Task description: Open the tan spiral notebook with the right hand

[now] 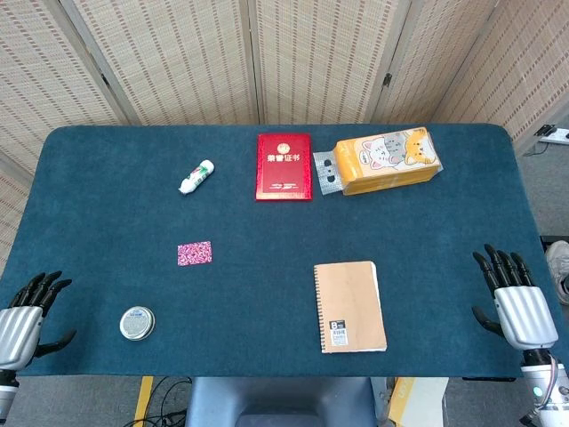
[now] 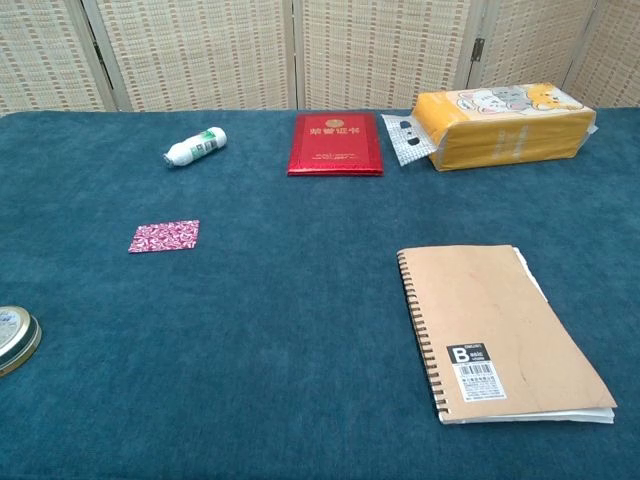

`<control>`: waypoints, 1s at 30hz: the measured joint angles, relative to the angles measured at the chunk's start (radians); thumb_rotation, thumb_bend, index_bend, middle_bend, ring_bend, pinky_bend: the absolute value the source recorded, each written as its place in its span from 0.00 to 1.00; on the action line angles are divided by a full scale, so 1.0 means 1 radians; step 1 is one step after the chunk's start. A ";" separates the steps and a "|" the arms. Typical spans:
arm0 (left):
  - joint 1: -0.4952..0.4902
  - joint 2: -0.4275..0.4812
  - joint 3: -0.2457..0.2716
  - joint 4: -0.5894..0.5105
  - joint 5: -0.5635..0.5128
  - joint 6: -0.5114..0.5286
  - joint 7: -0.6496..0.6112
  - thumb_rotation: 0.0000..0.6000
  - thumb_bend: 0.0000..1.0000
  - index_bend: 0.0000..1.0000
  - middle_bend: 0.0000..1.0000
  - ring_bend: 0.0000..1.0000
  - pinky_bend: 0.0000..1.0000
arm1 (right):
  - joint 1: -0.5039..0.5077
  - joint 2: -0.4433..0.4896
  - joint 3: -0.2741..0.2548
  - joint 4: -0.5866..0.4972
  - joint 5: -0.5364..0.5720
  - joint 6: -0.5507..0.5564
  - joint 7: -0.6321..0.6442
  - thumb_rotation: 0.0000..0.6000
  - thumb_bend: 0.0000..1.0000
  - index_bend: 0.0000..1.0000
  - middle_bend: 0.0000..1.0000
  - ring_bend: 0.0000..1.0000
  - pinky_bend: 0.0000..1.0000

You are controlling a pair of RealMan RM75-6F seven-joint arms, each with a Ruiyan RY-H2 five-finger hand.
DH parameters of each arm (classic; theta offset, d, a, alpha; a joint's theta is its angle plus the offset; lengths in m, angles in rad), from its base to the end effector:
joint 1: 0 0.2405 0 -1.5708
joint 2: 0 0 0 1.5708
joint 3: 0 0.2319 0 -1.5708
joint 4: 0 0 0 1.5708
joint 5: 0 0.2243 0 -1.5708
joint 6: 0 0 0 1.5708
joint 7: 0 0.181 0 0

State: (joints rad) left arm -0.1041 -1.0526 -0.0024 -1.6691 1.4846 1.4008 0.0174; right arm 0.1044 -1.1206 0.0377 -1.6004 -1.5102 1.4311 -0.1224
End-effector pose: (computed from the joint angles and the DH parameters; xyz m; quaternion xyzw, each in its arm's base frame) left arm -0.2989 0.2105 0.1292 -0.6223 -0.4144 -0.3442 0.5680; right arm -0.2962 -0.2203 0.1243 0.6379 -0.3573 0.3386 0.5924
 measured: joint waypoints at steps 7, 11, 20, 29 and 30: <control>-0.005 -0.004 -0.001 0.002 -0.005 -0.010 0.008 1.00 0.24 0.19 0.11 0.03 0.18 | 0.000 0.003 0.000 0.000 0.002 -0.002 0.008 1.00 0.30 0.00 0.00 0.00 0.00; -0.006 -0.005 -0.001 0.003 -0.007 -0.010 0.012 1.00 0.24 0.19 0.11 0.03 0.18 | 0.003 -0.001 -0.004 0.004 -0.009 -0.006 0.008 1.00 0.30 0.00 0.00 0.00 0.00; -0.008 -0.006 -0.005 0.006 -0.030 -0.024 0.011 1.00 0.24 0.19 0.11 0.03 0.18 | 0.042 -0.111 -0.034 0.148 -0.177 0.025 0.100 1.00 0.26 0.00 0.00 0.00 0.00; 0.003 0.004 -0.007 -0.001 -0.024 0.000 -0.010 1.00 0.24 0.19 0.11 0.03 0.18 | 0.078 -0.264 -0.078 0.343 -0.263 0.023 0.150 1.00 0.25 0.00 0.00 0.00 0.00; 0.003 0.004 -0.007 -0.001 -0.026 -0.002 -0.007 1.00 0.24 0.19 0.11 0.03 0.18 | 0.079 -0.278 -0.082 0.363 -0.267 0.025 0.154 1.00 0.25 0.00 0.00 0.00 0.00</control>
State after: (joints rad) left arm -0.1013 -1.0485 -0.0094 -1.6699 1.4588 1.3986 0.0101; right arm 0.1836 -1.3991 -0.0440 -1.2372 -1.7773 1.4560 0.0311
